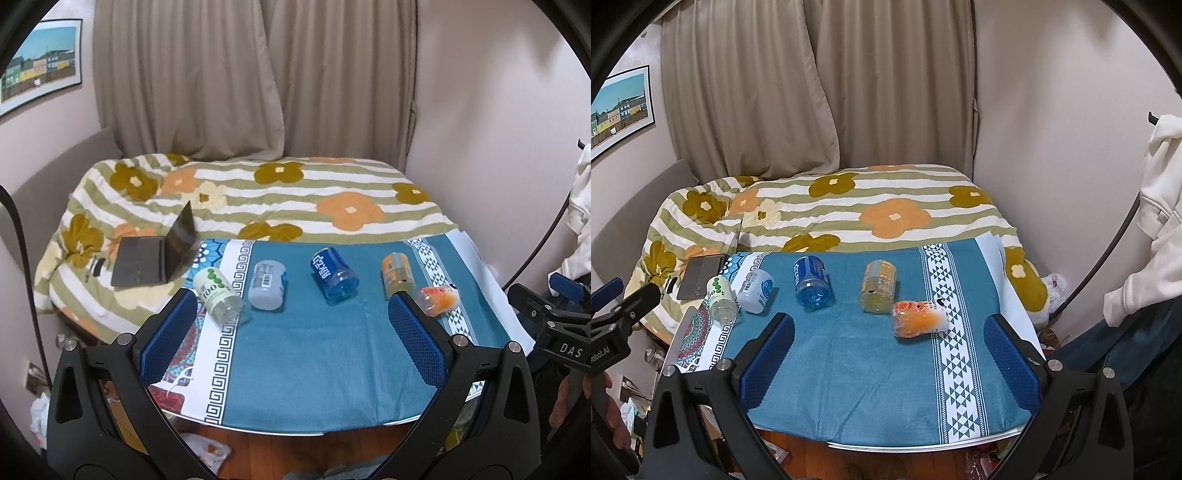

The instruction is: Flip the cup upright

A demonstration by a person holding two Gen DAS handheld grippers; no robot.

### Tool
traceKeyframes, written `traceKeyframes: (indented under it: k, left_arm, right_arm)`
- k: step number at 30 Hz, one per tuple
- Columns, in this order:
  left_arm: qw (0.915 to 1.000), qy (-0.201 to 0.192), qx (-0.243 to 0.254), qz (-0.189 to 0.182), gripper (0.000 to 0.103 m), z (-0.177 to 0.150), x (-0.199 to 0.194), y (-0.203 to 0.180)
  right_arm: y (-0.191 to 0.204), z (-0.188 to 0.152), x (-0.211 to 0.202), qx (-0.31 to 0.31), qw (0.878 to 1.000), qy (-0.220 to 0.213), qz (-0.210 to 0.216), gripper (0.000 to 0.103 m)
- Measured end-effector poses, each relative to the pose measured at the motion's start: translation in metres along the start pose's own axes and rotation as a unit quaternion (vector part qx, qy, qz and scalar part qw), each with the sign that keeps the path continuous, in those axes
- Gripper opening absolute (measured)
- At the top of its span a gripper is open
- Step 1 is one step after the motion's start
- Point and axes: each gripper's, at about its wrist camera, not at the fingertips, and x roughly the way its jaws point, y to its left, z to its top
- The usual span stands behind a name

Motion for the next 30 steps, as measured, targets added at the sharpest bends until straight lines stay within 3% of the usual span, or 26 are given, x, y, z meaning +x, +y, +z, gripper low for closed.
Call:
traceKeyframes:
  k: [30]
  left_arm:
    - [1.0000, -0.003, 0.002, -0.001, 0.103, 0.0017, -0.0032, 0.0004]
  right_arm:
    - [0.0059, 0.0030, -0.0046, -0.005, 1.000, 0.000, 0.001, 0.102]
